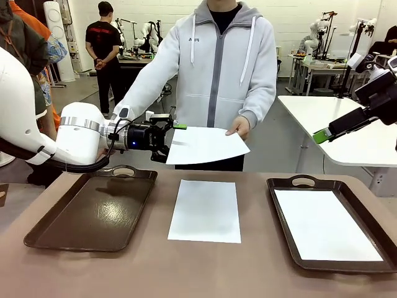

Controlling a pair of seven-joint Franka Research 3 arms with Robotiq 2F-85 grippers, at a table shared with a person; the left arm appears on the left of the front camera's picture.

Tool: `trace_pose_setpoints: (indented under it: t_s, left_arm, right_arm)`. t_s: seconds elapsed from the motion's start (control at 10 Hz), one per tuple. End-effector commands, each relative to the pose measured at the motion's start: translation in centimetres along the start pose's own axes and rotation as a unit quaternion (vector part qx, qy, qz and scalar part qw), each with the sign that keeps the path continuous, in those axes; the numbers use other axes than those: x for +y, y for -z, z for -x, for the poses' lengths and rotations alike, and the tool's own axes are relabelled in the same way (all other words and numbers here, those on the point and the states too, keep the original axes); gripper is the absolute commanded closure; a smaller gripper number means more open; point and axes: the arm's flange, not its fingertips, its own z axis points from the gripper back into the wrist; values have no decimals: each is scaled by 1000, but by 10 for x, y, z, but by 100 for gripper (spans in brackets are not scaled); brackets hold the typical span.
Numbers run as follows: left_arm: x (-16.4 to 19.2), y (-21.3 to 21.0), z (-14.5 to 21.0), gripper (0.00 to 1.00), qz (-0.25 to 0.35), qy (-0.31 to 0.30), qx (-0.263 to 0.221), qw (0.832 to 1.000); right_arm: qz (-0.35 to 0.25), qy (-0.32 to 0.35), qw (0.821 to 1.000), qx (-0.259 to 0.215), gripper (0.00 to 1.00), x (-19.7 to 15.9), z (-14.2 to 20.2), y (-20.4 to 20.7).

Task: Sort the A4 documents.
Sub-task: Receive the A4 Paper.

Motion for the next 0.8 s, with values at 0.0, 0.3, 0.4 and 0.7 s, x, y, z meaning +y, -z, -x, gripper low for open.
trace_pose_setpoints:
  t_s: [0.0,0.3,0.4,0.7]
  left_arm:
    - [0,3,-3,0,3,-1,5,1000]
    - [-1,4,-4,20,9,23,25,999]
    - [-1,3,-6,40,7,24,23,999]
    - [-4,-3,-8,45,-9,33,9,999]
  right_arm:
    - [-1,1,1000,1,0,-1,0,1]
    - [-1,1,1000,1,0,-1,0,1]
    - [-1,1,1000,1,0,-1,0,1]
    - [-1,1,1000,1,0,-1,0,1]
